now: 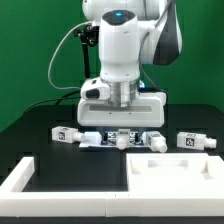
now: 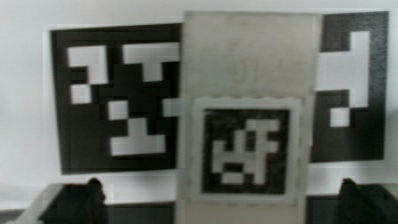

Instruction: Assemble one leg

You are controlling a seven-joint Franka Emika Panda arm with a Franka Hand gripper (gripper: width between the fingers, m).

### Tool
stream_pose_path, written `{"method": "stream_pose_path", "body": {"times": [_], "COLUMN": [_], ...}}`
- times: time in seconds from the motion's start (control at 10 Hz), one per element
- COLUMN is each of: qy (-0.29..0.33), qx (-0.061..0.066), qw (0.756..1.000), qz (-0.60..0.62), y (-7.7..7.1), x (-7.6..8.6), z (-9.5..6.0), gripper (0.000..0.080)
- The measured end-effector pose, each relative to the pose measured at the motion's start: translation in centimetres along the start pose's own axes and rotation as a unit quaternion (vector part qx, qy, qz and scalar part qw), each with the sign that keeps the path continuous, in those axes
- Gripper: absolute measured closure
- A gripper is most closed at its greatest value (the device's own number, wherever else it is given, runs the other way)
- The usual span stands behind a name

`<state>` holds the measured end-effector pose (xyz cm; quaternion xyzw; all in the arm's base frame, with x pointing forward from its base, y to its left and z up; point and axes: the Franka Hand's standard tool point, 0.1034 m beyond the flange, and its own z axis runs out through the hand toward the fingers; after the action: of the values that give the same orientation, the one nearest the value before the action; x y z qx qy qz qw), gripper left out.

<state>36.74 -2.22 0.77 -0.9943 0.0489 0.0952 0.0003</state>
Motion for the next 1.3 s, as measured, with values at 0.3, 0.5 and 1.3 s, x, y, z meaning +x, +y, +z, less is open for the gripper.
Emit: {"method": "stream_pose_path", "body": {"times": [0.3, 0.5, 1.3], "qy": [0.000, 0.000, 0.016], "qx": [0.000, -0.001, -0.013], "qw": [1.000, 1.000, 0.906], "qz": [-0.001, -0.028, -0.422], "y": [0.0, 0.1, 1.4], "x": [0.0, 0.1, 3.8], "z": [0.0, -0.1, -2.4], "gripper": [0.0283, 0.0478, 0.0514]}}
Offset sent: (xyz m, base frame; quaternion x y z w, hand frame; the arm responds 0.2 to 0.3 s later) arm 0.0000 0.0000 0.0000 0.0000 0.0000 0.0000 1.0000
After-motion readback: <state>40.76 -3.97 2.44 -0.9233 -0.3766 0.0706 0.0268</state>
